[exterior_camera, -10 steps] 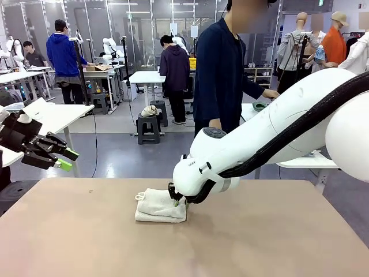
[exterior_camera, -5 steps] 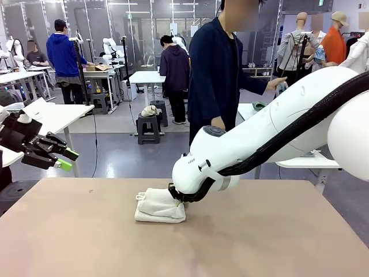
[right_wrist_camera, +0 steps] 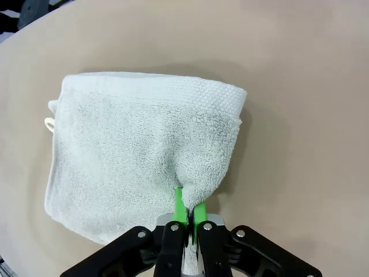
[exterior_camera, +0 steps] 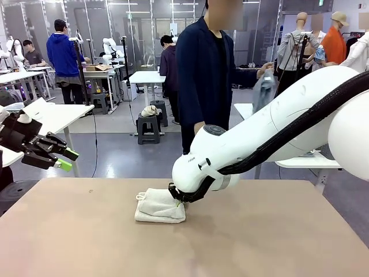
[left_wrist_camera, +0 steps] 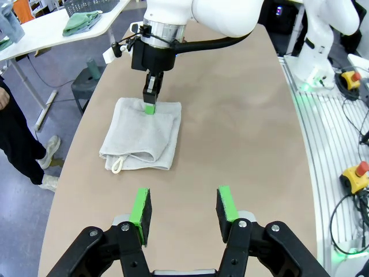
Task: Fold the towels and place them in the basket.
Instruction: Place the folded Towel with hook on the right side of the table.
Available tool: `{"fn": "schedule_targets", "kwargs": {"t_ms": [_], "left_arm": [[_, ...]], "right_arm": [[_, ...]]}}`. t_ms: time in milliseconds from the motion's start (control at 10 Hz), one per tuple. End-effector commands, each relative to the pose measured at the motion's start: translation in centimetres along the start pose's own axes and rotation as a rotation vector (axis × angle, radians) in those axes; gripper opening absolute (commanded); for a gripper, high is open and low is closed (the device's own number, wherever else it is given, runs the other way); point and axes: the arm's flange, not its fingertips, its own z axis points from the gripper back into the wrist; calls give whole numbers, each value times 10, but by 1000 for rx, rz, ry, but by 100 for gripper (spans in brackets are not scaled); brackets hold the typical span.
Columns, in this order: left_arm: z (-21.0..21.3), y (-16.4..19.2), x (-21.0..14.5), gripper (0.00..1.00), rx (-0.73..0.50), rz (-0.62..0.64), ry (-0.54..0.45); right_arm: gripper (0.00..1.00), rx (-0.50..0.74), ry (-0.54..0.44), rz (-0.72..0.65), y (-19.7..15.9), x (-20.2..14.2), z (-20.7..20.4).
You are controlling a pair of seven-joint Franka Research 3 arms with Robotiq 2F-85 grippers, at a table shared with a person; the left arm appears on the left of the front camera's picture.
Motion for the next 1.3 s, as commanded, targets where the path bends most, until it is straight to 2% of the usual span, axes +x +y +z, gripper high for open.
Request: {"fn": "schedule_targets", "kwargs": {"t_ms": [0,100,300,400,800,1000,1200], "left_arm": [[0,0,0,59,-1,-6,-6],[0,0,0,59,-1,-6,-6],[0,0,0,59,-1,-6,-6],[0,0,0,59,-1,-6,-6],[0,0,0,59,-1,-6,-6],[0,0,0,59,-1,-6,-6],[0,0,0,59,-1,-6,-6]], "right_arm": [[0,0,-15,15,0,-1,-1],[5,0,0,0,0,0,0],[5,16,-30,8,-38,-1,46],[5,16,-15,18,-64,-2,60],[5,-50,-63,-19,-208,1,119],[5,-131,-99,-99,-293,20,141],[5,-177,-132,-99,-343,47,153]]}}
